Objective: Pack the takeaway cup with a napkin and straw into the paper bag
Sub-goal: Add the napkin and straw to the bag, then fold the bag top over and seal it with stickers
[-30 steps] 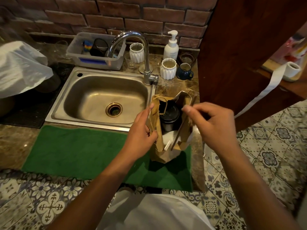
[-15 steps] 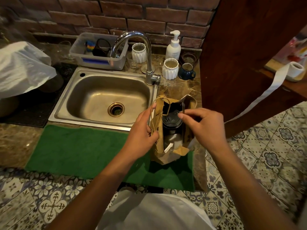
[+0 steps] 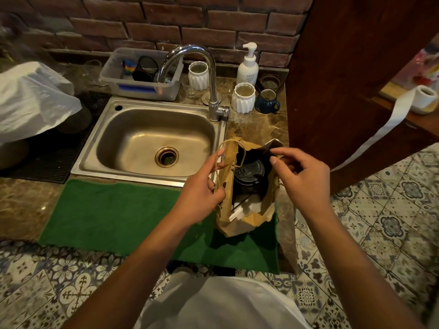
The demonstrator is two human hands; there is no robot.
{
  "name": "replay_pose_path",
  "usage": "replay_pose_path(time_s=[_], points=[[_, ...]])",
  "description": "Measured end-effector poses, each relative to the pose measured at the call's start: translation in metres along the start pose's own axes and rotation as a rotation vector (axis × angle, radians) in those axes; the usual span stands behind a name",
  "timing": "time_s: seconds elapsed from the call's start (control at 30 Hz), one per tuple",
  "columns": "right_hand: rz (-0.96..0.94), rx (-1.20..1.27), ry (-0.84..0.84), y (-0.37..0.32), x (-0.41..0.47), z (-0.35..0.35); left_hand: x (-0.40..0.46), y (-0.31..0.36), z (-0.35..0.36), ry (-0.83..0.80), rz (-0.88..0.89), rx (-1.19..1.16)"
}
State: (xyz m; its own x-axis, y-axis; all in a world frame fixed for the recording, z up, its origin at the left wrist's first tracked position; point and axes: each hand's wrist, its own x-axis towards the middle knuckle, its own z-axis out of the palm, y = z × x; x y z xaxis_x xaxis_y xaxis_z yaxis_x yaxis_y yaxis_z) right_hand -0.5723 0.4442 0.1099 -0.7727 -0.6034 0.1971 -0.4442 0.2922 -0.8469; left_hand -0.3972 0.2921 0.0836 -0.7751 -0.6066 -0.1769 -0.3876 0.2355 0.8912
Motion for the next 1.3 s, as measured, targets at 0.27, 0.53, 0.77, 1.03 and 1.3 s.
replay_pose_path(time_s=[0.27, 0.53, 0.77, 1.03, 1.3], points=[[0.077, 0.01, 0.055, 0.014, 0.011, -0.012, 0.005, -0.001, -0.012, -0.037, 0.0, -0.026], [0.192, 0.161, -0.343, 0.033, 0.009, -0.017, 0.027, -0.002, -0.047, -0.095, -0.028, 0.029], [0.159, 0.041, -0.792, 0.032, 0.001, -0.02, 0.039, -0.003, -0.051, -0.091, 0.023, 0.12], [0.089, -0.092, -0.844, 0.025, 0.005, -0.021, 0.053, 0.003, -0.064, -0.214, 0.087, 0.181], [0.05, -0.188, -0.814, 0.021, -0.007, -0.01, 0.064, 0.004, -0.074, -0.305, 0.001, 0.079]])
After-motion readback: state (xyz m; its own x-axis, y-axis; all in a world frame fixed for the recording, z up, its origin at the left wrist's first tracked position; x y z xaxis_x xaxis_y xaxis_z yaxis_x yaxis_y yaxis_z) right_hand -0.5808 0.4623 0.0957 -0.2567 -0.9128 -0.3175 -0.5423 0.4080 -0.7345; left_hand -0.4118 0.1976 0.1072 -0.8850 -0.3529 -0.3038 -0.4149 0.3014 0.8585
